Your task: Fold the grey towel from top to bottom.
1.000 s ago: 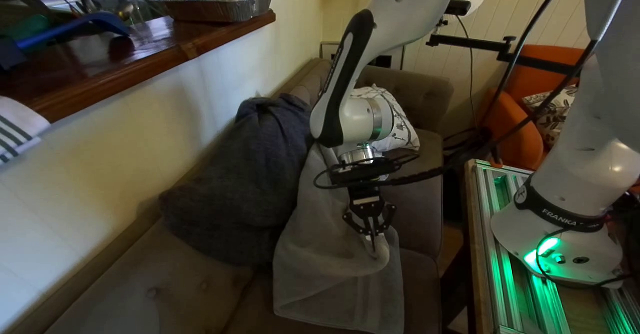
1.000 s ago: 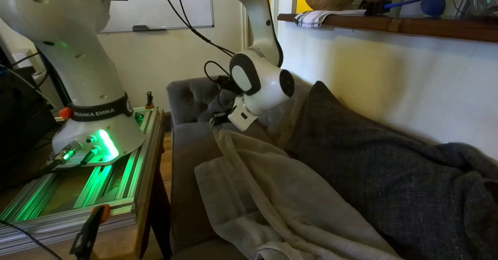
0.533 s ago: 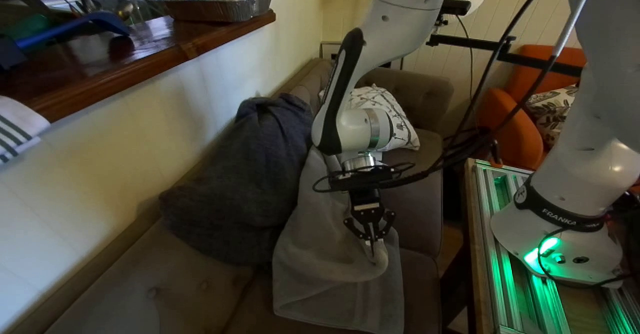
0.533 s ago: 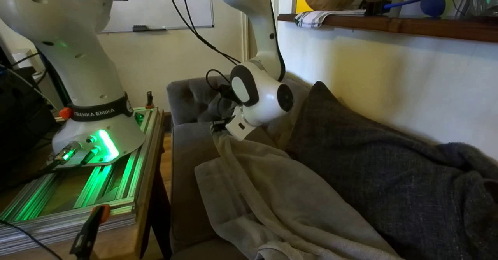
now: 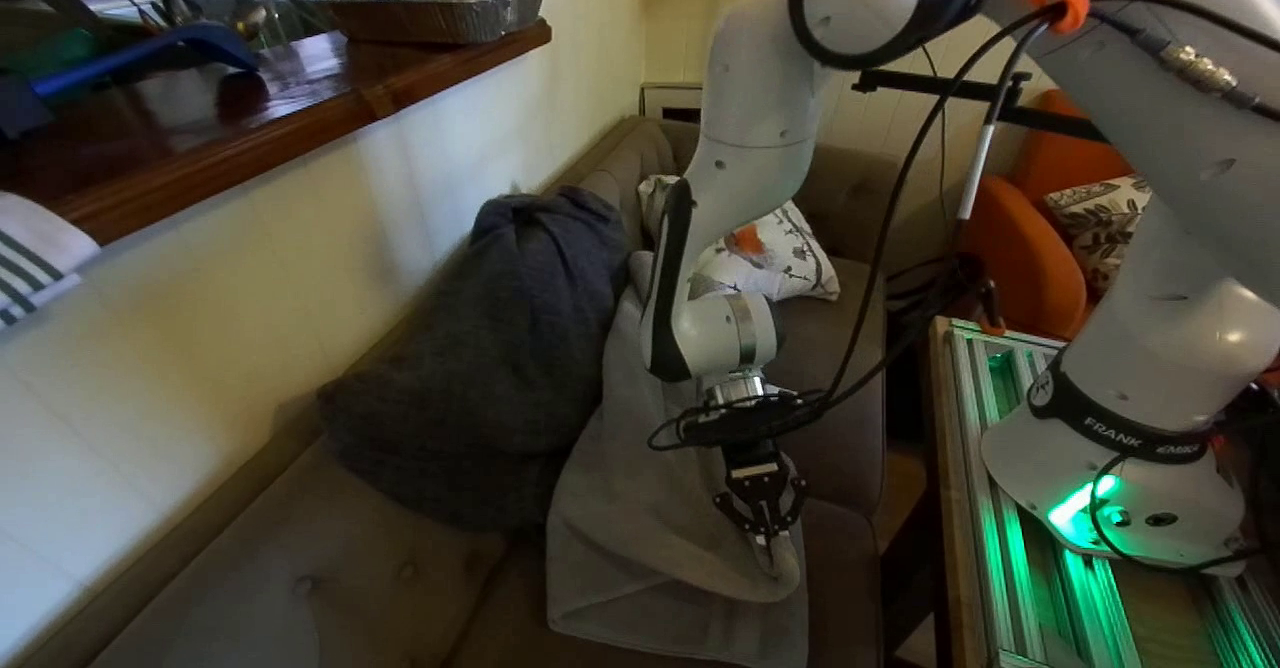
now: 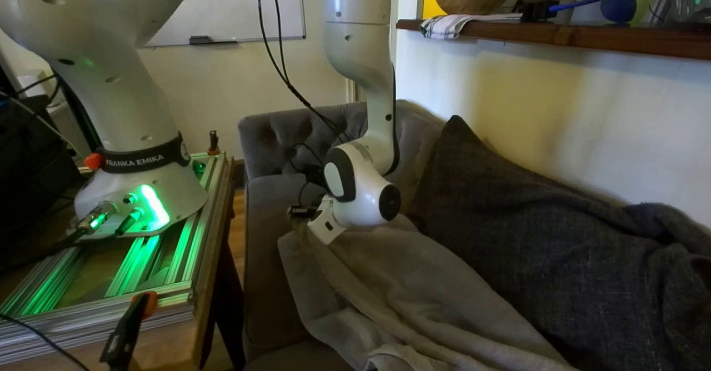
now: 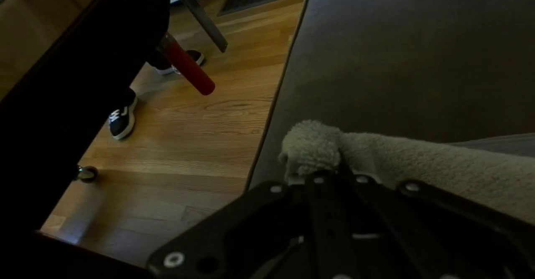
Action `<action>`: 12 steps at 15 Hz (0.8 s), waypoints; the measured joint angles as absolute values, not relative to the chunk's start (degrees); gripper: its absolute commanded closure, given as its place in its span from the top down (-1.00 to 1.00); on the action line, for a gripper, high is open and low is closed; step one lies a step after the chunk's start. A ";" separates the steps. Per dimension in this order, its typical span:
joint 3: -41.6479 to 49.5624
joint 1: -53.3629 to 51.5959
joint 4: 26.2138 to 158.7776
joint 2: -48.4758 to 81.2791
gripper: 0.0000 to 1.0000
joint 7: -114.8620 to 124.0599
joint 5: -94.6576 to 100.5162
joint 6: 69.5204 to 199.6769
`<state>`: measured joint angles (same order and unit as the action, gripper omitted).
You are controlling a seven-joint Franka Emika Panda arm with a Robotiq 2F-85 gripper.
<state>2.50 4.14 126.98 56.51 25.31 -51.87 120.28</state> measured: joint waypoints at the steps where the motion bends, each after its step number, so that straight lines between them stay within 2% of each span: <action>1: 2.50 4.13 125.57 58.75 -0.97 25.17 -51.87 120.11; 2: 2.50 4.13 124.07 60.83 -0.39 25.09 -51.73 119.38; 4: 2.52 4.08 121.14 64.40 -0.24 25.09 -51.42 117.16; 7: 3.52 3.66 119.79 65.56 0.20 25.19 -51.54 116.35; 12: 10.05 2.30 126.40 55.12 0.88 27.81 -51.76 117.93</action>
